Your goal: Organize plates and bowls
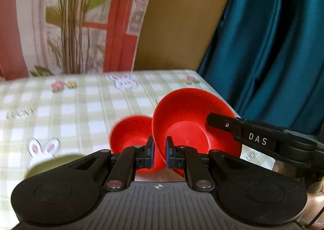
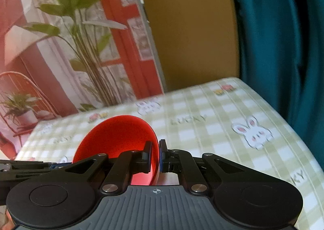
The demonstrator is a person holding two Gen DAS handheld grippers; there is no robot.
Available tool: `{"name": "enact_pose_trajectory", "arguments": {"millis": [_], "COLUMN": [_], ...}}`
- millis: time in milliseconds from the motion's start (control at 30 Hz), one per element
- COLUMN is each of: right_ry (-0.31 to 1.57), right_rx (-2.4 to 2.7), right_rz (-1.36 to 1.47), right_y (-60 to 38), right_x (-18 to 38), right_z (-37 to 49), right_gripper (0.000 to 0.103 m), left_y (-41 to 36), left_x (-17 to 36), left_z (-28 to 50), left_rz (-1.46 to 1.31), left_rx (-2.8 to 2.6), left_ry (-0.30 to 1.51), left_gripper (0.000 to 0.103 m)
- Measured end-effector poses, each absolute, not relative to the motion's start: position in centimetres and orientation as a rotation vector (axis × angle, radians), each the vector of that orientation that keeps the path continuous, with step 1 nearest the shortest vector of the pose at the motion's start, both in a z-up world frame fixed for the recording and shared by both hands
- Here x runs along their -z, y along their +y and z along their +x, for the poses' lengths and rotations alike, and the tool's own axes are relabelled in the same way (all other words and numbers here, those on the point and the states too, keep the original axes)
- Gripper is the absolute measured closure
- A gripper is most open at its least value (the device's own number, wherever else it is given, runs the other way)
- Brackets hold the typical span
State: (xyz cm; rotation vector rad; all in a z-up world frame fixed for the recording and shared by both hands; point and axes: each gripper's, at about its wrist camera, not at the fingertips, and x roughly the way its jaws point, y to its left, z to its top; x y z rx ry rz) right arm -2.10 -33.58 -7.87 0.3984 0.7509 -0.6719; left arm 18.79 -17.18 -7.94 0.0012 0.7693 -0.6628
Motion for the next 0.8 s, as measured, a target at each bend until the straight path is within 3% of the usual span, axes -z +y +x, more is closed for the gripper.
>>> {"name": "enact_pose_trajectory", "arguments": {"millis": [800], "right_ry": [0.738], "right_rx": [0.610], "right_rz": [0.397], "right_y": [-35.1], "right_x": [9.3], "right_z": [5.2], "right_gripper": [0.096], "left_y": [-16.2], "left_x": [9.2], "left_z": [23.0], "left_rz": [0.026], "left_rx": [0.587], "left_ry": [0.780], "left_gripper": [0.091]}}
